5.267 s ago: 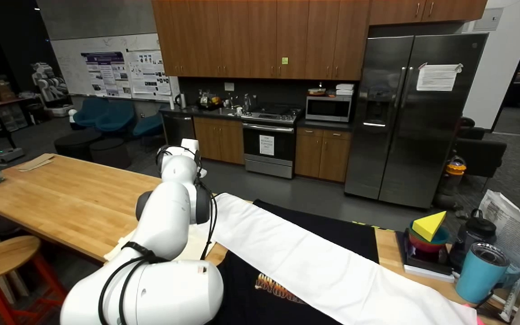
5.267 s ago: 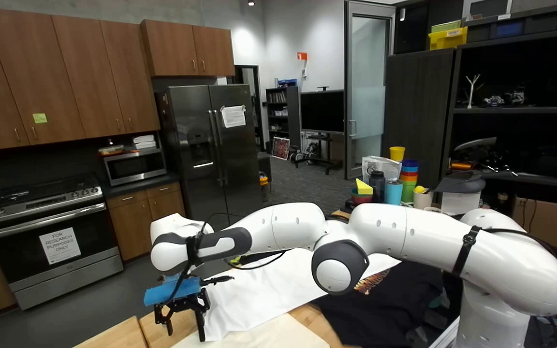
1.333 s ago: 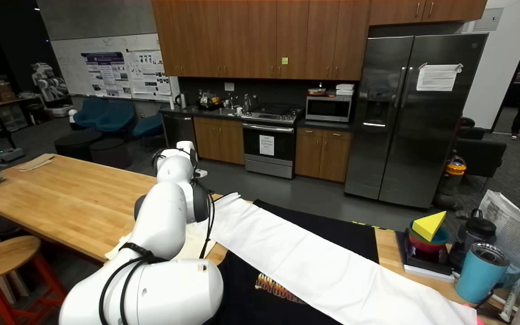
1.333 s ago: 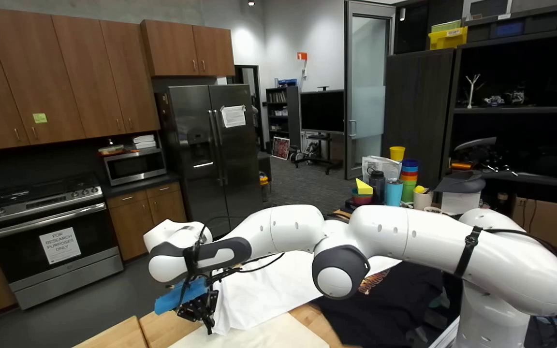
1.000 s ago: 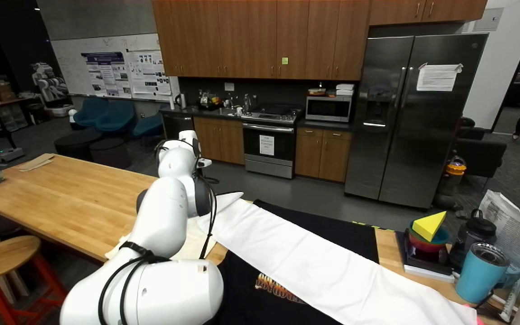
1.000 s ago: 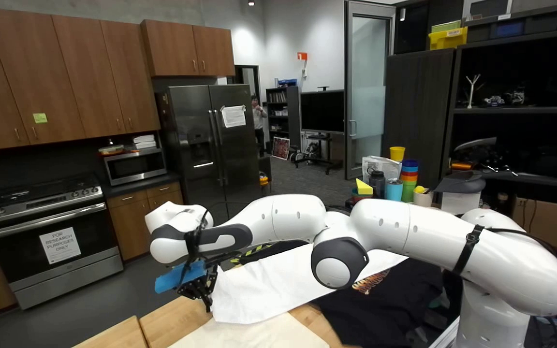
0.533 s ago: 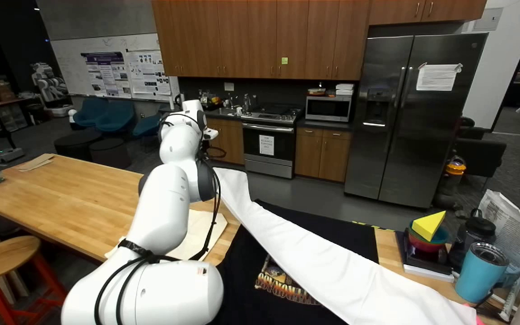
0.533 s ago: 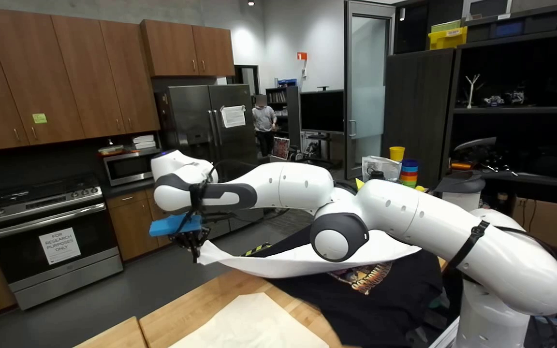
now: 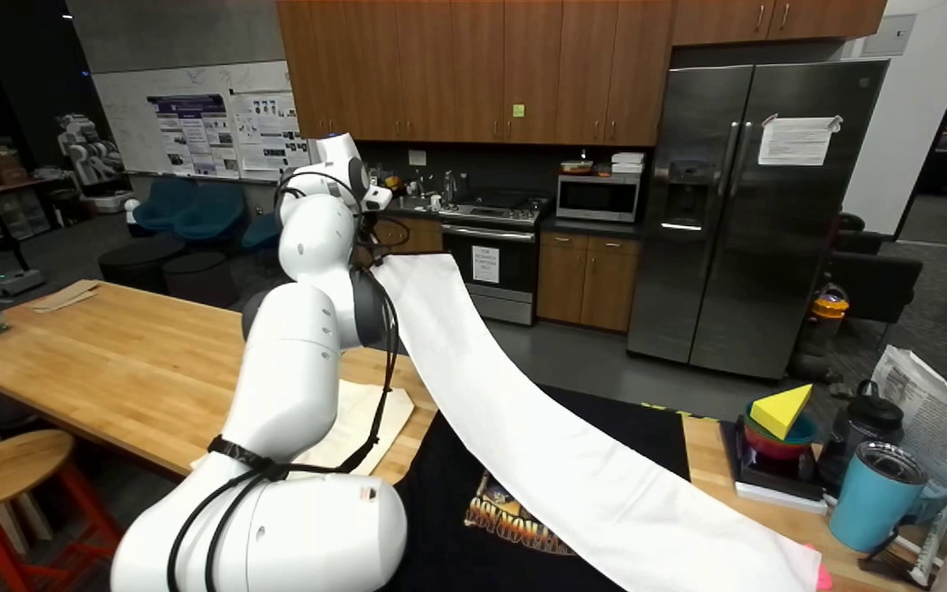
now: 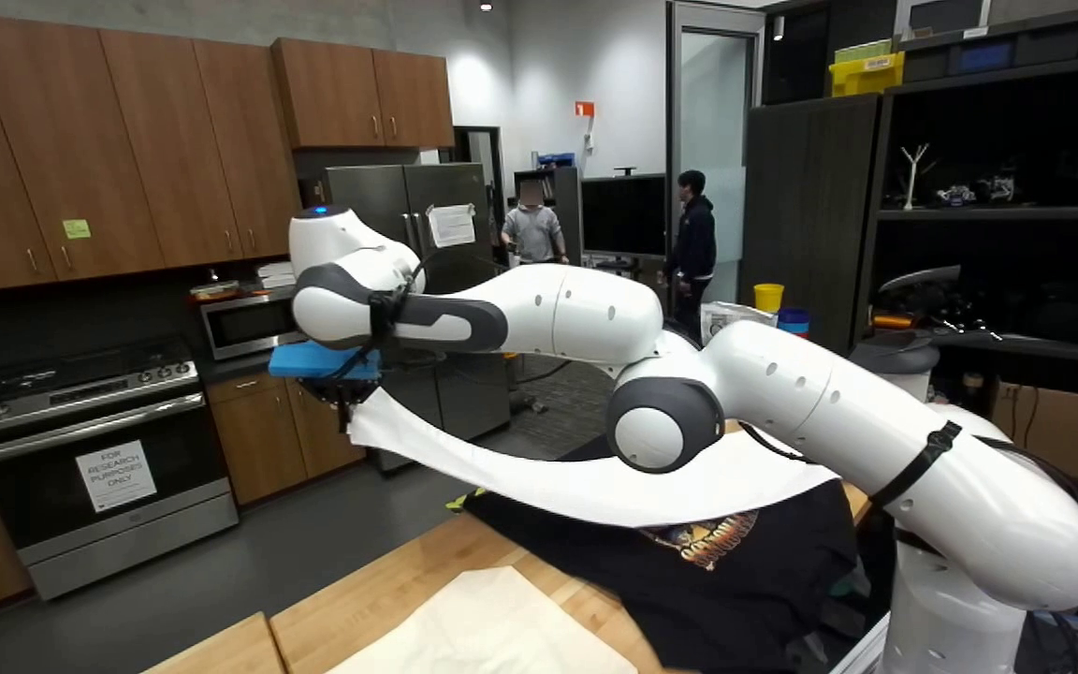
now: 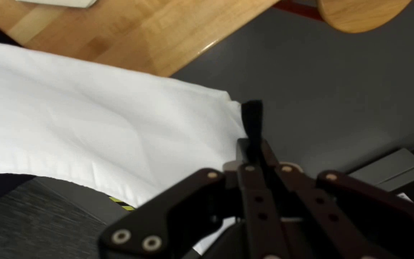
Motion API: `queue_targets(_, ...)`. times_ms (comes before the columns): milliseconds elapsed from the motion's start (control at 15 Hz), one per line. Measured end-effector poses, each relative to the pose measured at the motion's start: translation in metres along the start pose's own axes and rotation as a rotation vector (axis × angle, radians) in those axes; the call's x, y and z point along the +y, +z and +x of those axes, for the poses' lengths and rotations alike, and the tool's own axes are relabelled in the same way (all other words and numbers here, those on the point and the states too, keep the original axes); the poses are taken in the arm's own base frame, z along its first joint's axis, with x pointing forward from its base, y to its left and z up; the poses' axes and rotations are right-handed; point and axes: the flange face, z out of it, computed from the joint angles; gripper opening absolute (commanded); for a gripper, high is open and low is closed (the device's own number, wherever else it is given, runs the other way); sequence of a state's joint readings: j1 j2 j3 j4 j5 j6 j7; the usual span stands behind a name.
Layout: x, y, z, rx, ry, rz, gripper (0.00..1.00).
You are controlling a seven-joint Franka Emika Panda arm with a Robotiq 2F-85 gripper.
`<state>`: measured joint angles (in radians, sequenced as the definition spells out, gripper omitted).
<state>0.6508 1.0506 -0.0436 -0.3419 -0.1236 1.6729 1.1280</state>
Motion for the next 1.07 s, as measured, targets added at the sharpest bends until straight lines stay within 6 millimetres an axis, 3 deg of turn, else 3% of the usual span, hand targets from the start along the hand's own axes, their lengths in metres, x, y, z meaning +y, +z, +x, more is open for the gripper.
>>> queue_targets(267,-0.005,-0.041,0.006,0.057,0.001,0.074,0.01)
queue_targets(533,0.001,-0.071,0.008,0.052,-0.026,0.066,0.01)
queue_targets(1067,0.004,-0.094,-0.032,-0.057,-0.464,-0.020,0.01)
